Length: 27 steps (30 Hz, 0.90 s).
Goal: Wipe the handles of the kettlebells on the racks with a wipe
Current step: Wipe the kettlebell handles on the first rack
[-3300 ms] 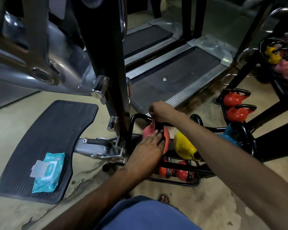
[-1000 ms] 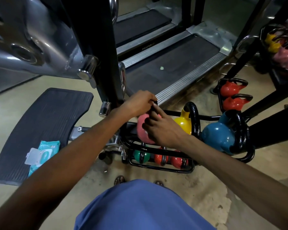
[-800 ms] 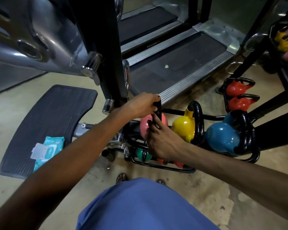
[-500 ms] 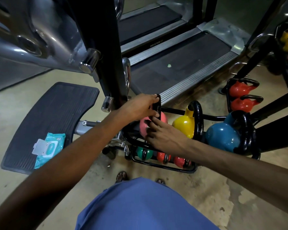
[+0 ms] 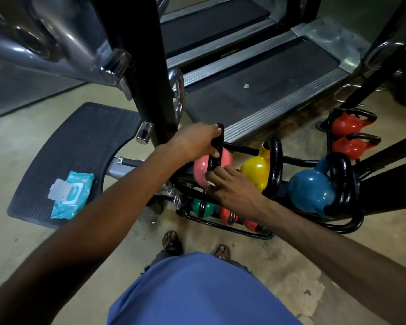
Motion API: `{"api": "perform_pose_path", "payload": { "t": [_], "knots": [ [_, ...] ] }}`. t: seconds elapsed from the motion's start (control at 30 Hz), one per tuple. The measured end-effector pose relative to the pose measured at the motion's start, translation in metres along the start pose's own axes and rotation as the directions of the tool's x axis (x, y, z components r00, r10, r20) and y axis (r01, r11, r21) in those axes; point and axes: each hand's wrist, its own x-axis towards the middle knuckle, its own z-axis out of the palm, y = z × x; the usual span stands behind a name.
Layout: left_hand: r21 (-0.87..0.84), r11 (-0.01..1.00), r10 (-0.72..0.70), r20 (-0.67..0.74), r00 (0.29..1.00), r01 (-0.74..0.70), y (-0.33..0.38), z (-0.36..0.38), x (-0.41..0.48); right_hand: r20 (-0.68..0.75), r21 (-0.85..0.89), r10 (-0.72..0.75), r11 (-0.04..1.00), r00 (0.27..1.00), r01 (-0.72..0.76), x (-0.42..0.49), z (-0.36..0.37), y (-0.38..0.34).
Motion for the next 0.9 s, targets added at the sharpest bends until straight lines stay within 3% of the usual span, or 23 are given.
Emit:
{"api": "perform_pose_path", "payload": {
  "t": [0.07, 0.13, 0.17, 0.23, 0.3, 0.33, 0.53, 0.6, 0.73, 0.83, 0.9],
  "knots": [
    [-0.049, 0.999, -0.008, -0.061, 0.998, 0.005, 0.001, 0.009, -0.01, -0.093, 0.145, 0.147, 0.981, 0.985, -0.133, -0.008, 0.01, -0.005],
    [-0.117, 0.993, -0.019, -0.1, 0.995, 0.007, 0.001, 0.019, -0.022, -0.169, 0.328, 0.372, 0.894, 0.913, -0.304, -0.012, 0.019, -0.014],
    [-0.159, 0.987, -0.028, -0.107, 0.994, 0.011, 0.001, 0.026, -0.028, -0.183, 0.459, 0.517, 0.797, 0.836, -0.392, -0.013, 0.023, -0.02],
    [-0.22, 0.975, -0.043, -0.122, 0.992, 0.015, 0.0, 0.038, -0.04, -0.076, 0.724, 0.794, 0.46, 0.603, -0.514, -0.014, 0.025, -0.034],
    [-0.238, 0.971, -0.055, -0.151, 0.987, 0.018, 0.002, 0.046, -0.046, 0.123, 0.839, 0.906, 0.123, 0.405, -0.53, -0.011, 0.027, -0.044],
    [-0.244, 0.969, -0.066, -0.159, 0.985, 0.026, 0.003, 0.048, -0.047, 0.182, 0.856, 0.913, 0.035, 0.364, -0.516, -0.009, 0.028, -0.046],
    [-0.234, 0.972, -0.061, -0.17, 0.983, 0.019, 0.007, 0.042, -0.047, 0.357, 0.891, 0.877, -0.218, 0.32, -0.397, 0.005, 0.02, -0.052],
    [-0.22, 0.975, -0.054, -0.169, 0.984, 0.016, 0.008, 0.04, -0.048, 0.388, 0.889, 0.858, -0.253, 0.335, -0.383, 0.006, 0.019, -0.051],
    [-0.164, 0.987, -0.03, -0.185, 0.982, -0.001, 0.01, 0.038, -0.048, 0.501, 0.865, 0.781, -0.434, 0.373, -0.252, 0.023, 0.018, -0.018],
    [-0.094, 0.996, -0.012, -0.188, 0.982, -0.006, 0.011, 0.039, -0.049, 0.561, 0.825, 0.695, -0.513, 0.449, -0.237, 0.023, 0.023, -0.006],
    [-0.086, 0.996, -0.002, -0.191, 0.982, -0.015, 0.01, 0.038, -0.049, 0.588, 0.807, 0.675, -0.525, 0.446, -0.271, 0.01, 0.03, -0.003]
  ]
}}
